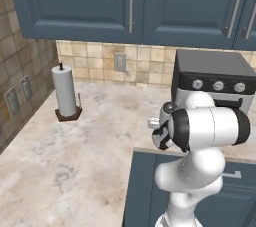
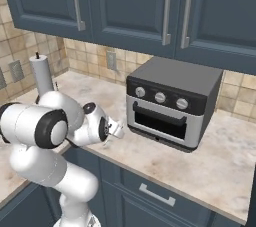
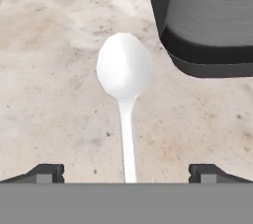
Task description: Take the fork and place it on the left side of the plate. Then take the spoon and place it on the right side of the plate. Make sure they're directly next to the plate.
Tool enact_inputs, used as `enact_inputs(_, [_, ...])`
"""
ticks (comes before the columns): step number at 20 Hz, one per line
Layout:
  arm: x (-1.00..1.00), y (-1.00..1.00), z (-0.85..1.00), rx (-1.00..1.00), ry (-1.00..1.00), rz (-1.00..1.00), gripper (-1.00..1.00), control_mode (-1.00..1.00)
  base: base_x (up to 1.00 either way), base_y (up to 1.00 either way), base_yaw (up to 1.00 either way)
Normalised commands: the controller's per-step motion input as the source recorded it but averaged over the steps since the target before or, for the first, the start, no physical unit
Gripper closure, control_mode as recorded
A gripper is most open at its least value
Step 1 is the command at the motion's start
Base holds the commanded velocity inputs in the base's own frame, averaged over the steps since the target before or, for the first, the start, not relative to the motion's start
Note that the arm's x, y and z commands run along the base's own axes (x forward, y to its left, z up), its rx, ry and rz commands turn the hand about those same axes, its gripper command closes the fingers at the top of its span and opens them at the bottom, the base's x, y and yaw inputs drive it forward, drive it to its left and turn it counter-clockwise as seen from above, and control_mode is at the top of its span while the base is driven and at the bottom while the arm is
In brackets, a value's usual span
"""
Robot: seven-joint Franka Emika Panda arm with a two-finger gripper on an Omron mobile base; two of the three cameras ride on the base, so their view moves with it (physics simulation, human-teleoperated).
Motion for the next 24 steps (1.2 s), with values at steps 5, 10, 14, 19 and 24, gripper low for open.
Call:
enact_inputs(5, [0.22,0.0,-0.34,0.0,0.0,0.0,-1.0,-1.0,0.0,0.0,0.0])
enact_inputs(10, [0.16,0.02,-0.45,0.0,0.0,0.0,1.0,-1.0,0.0,0.0,0.0])
enact_inputs(14, [0.05,0.15,-0.38,0.0,-0.02,0.0,1.0,-1.0,0.0,0.0,0.0])
enact_inputs(19, [0.0,0.36,-0.19,0.0,-0.08,0.0,1.0,-1.0,0.0,0.0,0.0])
enact_inputs(24, [0.0,0.41,-0.05,0.0,-0.07,0.0,1.0,-1.0,0.0,0.0,0.0])
